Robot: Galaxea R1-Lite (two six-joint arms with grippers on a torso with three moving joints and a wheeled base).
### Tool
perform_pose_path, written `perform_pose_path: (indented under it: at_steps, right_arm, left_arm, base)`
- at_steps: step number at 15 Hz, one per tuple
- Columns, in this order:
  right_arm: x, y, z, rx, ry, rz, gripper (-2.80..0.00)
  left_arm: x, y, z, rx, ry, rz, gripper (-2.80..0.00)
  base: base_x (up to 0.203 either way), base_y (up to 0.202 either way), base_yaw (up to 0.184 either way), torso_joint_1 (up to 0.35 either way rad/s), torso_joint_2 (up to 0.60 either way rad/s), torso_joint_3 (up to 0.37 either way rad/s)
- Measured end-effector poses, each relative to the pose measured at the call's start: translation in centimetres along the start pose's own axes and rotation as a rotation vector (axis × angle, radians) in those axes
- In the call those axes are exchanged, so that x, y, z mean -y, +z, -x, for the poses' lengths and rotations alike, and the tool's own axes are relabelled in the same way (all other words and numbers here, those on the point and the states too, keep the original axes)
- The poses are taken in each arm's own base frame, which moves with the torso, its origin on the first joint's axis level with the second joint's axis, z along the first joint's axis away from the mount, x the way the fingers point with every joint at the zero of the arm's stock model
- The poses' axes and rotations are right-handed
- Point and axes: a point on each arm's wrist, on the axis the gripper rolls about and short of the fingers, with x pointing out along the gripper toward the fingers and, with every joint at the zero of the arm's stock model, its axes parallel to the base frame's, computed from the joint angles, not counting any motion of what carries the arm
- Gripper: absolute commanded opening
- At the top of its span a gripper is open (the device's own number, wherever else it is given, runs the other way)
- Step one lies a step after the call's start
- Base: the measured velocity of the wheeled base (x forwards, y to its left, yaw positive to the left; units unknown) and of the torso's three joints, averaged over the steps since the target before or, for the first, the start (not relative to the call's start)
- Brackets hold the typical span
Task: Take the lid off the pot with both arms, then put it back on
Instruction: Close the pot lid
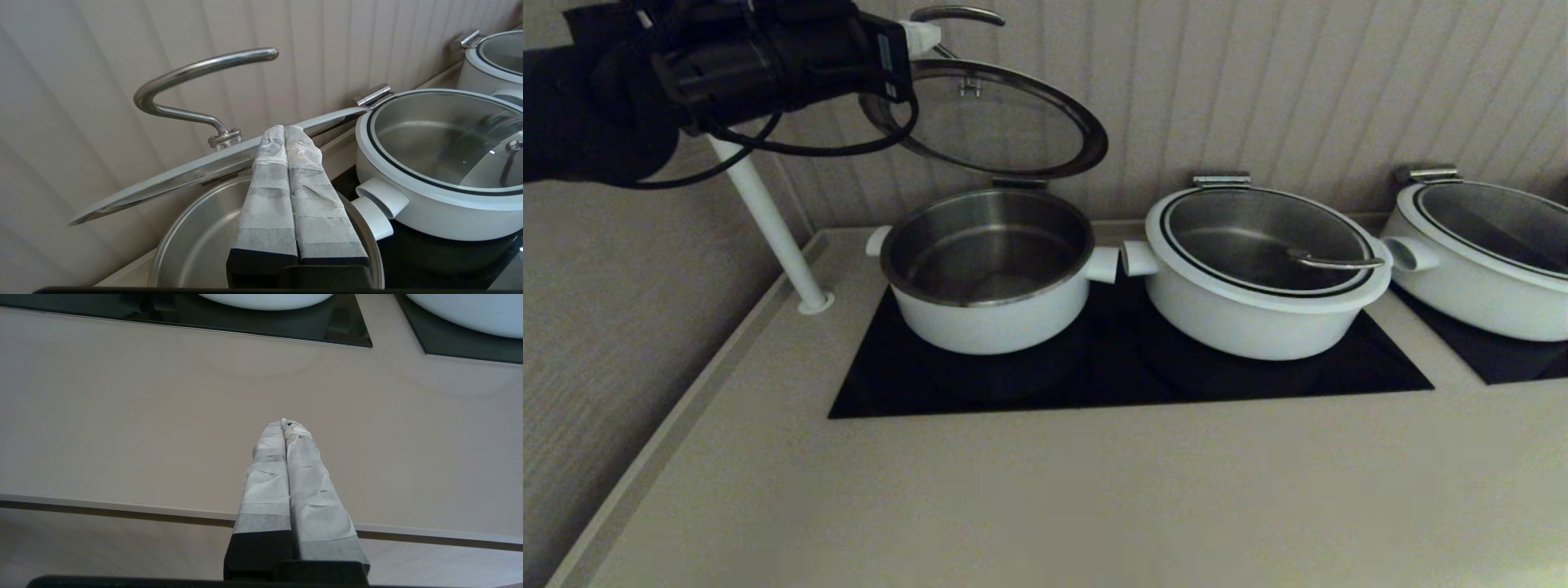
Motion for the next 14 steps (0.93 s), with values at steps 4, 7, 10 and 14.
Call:
perform_pose_path:
  at_steps: [4, 7, 10, 14]
  right_arm:
    - [0.0, 0.0, 0.0, 0.0, 0.0, -0.001, -2.8]
    - [0.0, 0.0, 0.0, 0.0, 0.0, 0.0, -2.8]
    - [0.0, 0.0, 0.0, 0.0, 0.0, 0.0, -2.8]
    - [0.0, 0.0, 0.0, 0.0, 0.0, -0.001, -2.8]
  left_arm:
    - [-0.1, -0.4, -0.5, -0.006, -0.002, 0.0, -2.8]
    - [-0.2, -0.6, -1.0, -0.002, -0.001, -0.004, -2.8]
    - [-0.4, -0.7, -1.7, 0.008, -0.002, -0.007, -2.8]
    - [-0.5, -1.2, -2.2, 0.001, -0.003, -0.005, -2.8]
  base:
    - [0.0, 0.0, 0.0, 0.0, 0.0, 0.0]
    - [0.0, 0.0, 0.0, 0.0, 0.0, 0.0]
    - [0.0, 0.0, 0.0, 0.0, 0.0, 0.0]
    - [0.0, 0.0, 0.0, 0.0, 0.0, 0.0]
